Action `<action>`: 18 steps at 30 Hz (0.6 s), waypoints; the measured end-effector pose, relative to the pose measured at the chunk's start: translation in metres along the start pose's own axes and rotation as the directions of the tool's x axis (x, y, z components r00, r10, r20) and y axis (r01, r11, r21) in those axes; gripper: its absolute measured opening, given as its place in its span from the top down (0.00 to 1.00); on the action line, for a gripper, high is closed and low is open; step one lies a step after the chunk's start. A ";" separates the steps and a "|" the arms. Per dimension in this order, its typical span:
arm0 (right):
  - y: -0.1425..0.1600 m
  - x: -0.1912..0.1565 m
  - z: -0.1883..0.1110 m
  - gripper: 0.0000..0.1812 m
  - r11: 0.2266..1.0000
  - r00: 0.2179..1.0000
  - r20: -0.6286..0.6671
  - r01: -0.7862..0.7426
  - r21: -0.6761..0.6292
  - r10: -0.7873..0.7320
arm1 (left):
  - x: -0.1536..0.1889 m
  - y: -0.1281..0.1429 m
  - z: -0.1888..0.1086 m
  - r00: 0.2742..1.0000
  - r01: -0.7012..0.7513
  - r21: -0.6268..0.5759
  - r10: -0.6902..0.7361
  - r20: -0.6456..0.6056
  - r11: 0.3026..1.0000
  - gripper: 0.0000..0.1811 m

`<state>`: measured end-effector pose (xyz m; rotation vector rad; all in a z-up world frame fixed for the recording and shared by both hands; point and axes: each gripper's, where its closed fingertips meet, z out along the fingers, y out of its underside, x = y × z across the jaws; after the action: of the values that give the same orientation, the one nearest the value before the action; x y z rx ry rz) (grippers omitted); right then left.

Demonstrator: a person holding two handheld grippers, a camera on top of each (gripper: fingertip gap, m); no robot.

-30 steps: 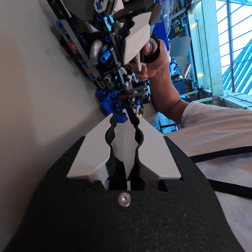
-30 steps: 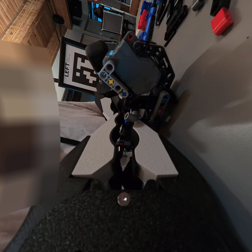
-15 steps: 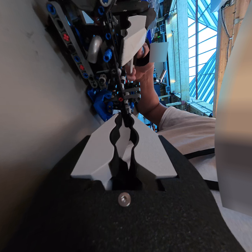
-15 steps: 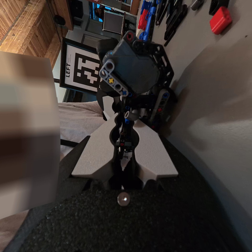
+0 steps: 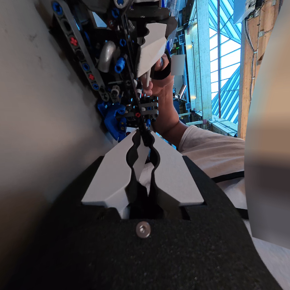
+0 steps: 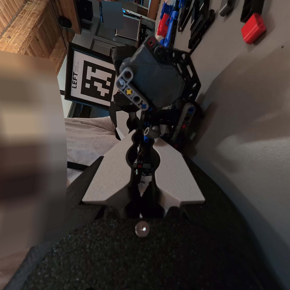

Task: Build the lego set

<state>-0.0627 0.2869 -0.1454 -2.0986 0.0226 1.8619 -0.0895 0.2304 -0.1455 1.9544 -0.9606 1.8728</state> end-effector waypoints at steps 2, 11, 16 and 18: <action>0.000 0.000 0.000 0.95 1.000 1.000 -0.012 0.019 0.003 -0.019 | 0.000 0.000 0.000 1.000 0.001 0.006 -0.001 0.002 1.000 0.97; -0.002 -0.003 -0.005 0.86 1.000 1.000 0.002 0.014 -0.007 -0.014 | 0.000 0.004 -0.001 1.000 -0.019 0.006 0.019 0.010 1.000 0.93; -0.001 -0.021 -0.028 0.71 0.998 0.999 0.025 0.045 -0.045 -0.044 | -0.001 0.001 -0.001 1.000 -0.004 0.018 0.004 0.010 1.000 0.95; 0.006 -0.023 -0.040 0.73 0.997 0.997 -0.020 0.071 -0.037 -0.072 | -0.001 0.001 -0.001 1.000 0.007 0.015 -0.007 0.002 1.000 0.95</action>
<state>-0.0289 0.2665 -0.1209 -2.1140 -0.0804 1.8121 -0.0913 0.2307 -0.1463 1.9667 -0.9413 1.8799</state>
